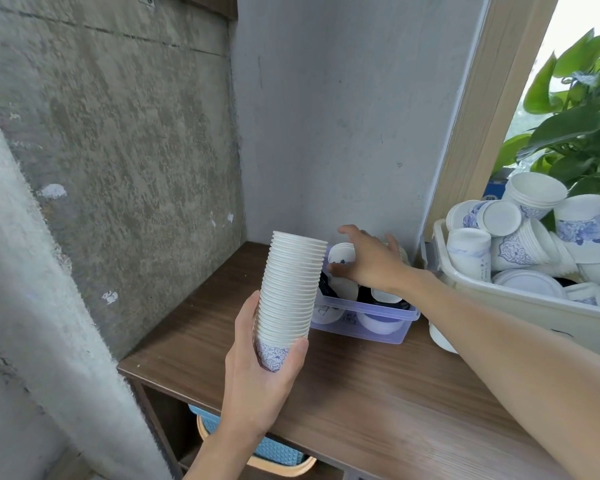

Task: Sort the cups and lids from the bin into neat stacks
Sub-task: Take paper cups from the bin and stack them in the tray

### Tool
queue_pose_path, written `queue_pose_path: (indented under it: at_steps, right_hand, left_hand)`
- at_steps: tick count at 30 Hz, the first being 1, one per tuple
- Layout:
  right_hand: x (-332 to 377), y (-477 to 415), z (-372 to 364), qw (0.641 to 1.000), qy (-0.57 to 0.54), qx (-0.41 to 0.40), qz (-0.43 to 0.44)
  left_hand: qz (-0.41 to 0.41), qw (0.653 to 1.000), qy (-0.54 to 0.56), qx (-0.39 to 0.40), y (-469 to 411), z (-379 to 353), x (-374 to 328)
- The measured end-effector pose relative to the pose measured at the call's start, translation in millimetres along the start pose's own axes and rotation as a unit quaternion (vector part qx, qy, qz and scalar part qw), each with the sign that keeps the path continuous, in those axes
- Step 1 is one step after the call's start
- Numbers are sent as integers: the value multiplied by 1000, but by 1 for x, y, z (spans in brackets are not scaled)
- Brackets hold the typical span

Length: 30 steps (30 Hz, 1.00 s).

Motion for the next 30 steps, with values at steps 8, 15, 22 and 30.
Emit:
queue_pose_path:
  at_steps: [8,15,22,30]
  right_hand:
    - [2,7,14,984,-156,-83,6]
    - [27,23,75,943,-265,-194,46]
    - [62,43,99,887,-396,-209,115]
    - [73,53,99,887,-407,-161,147]
  left_hand:
    - [-2,1000,-7,0,0,0,-1]
    - [-1,1000,-12,3,0,0,-1]
    - [-19,1000,0,5,0,0,-4]
    - [-27,999,6,19,1,-1,3]
Point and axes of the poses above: each hand's wrist, its own y-axis away from the middle knuckle, its own z-axis out of the back of the hand, x = y × z, the point moved 2 cm from there along -y, towards the middle knuckle, and after that the axes turned 1 degree about x, right-handed, at the moved point
